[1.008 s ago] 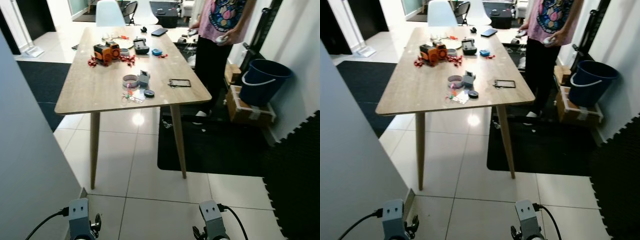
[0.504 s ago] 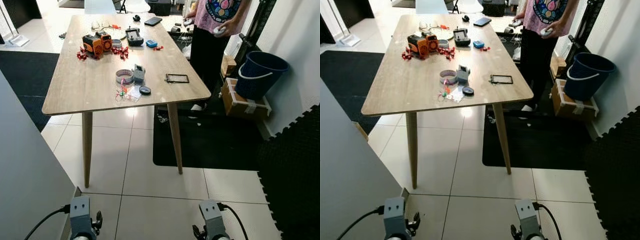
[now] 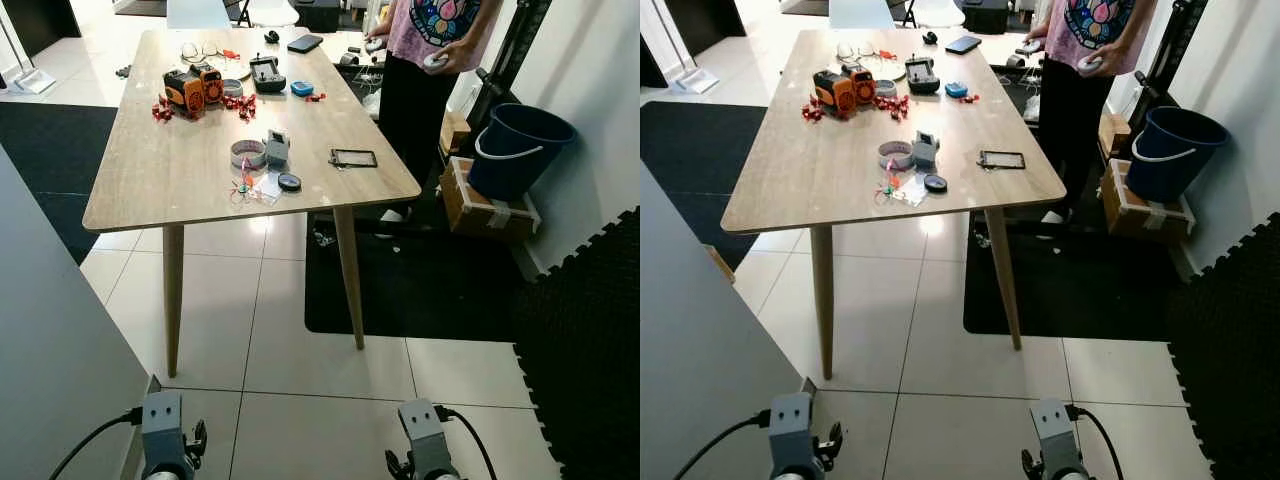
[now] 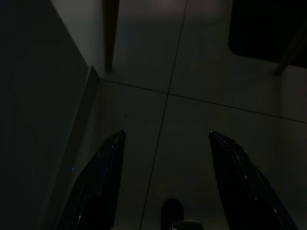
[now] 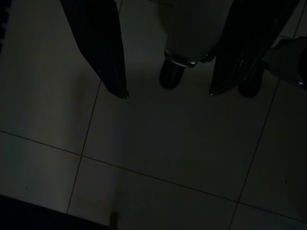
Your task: Hang keys on a hook
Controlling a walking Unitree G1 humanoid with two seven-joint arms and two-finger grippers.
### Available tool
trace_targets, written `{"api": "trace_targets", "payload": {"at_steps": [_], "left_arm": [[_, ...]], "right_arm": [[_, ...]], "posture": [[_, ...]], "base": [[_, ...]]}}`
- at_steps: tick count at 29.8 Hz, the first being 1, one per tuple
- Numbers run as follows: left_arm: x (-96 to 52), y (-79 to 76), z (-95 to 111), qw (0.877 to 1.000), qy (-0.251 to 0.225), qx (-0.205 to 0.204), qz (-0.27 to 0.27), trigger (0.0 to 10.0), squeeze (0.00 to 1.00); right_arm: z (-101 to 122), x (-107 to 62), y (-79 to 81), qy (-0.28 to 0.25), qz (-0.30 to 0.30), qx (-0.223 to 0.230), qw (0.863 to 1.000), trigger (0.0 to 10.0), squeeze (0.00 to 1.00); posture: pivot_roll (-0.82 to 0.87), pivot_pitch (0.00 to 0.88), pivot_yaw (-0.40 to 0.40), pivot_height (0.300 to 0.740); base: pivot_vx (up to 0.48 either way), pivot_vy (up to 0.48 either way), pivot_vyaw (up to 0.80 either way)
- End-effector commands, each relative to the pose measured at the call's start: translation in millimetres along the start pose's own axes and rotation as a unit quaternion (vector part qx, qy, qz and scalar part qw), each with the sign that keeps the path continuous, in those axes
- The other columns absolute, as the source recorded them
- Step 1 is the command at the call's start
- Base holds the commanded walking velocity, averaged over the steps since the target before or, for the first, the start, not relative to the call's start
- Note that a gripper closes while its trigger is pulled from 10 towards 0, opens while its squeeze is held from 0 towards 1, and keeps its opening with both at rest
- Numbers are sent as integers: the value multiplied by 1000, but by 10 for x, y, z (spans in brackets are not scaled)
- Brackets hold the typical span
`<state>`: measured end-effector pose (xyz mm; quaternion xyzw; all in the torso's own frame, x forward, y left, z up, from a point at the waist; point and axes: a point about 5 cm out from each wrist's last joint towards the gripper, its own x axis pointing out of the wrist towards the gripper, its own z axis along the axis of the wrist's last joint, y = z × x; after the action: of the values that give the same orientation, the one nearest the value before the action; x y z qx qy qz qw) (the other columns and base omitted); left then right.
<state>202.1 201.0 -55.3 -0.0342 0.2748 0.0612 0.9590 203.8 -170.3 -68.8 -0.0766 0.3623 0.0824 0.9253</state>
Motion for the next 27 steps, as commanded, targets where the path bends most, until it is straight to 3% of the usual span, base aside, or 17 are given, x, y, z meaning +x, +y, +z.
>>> {"api": "trace_targets", "payload": {"at_steps": [1, 8, 27], "left_arm": [[-11, -53, -26, 1000, 2, 6, -13, 10000, 0], [3, -68, -2, 1000, -1, 2, -15, 10000, 0], [-4, -26, 4, 1000, -7, -3, -4, 10000, 0]], "right_arm": [[-57, -22, -33, 8, -8, 7, 1000, 10000, 0], [-59, -24, -37, 8, -9, 8, 1000, 10000, 0], [-52, -22, -38, 8, -8, 4, 1000, 10000, 0]], "posture": [[46, 84, -15, 740], [46, 83, -13, 740], [46, 76, -18, 740]], "base": [[0, 0, 0], [0, 0, 0], [308, 0, 0]]}}
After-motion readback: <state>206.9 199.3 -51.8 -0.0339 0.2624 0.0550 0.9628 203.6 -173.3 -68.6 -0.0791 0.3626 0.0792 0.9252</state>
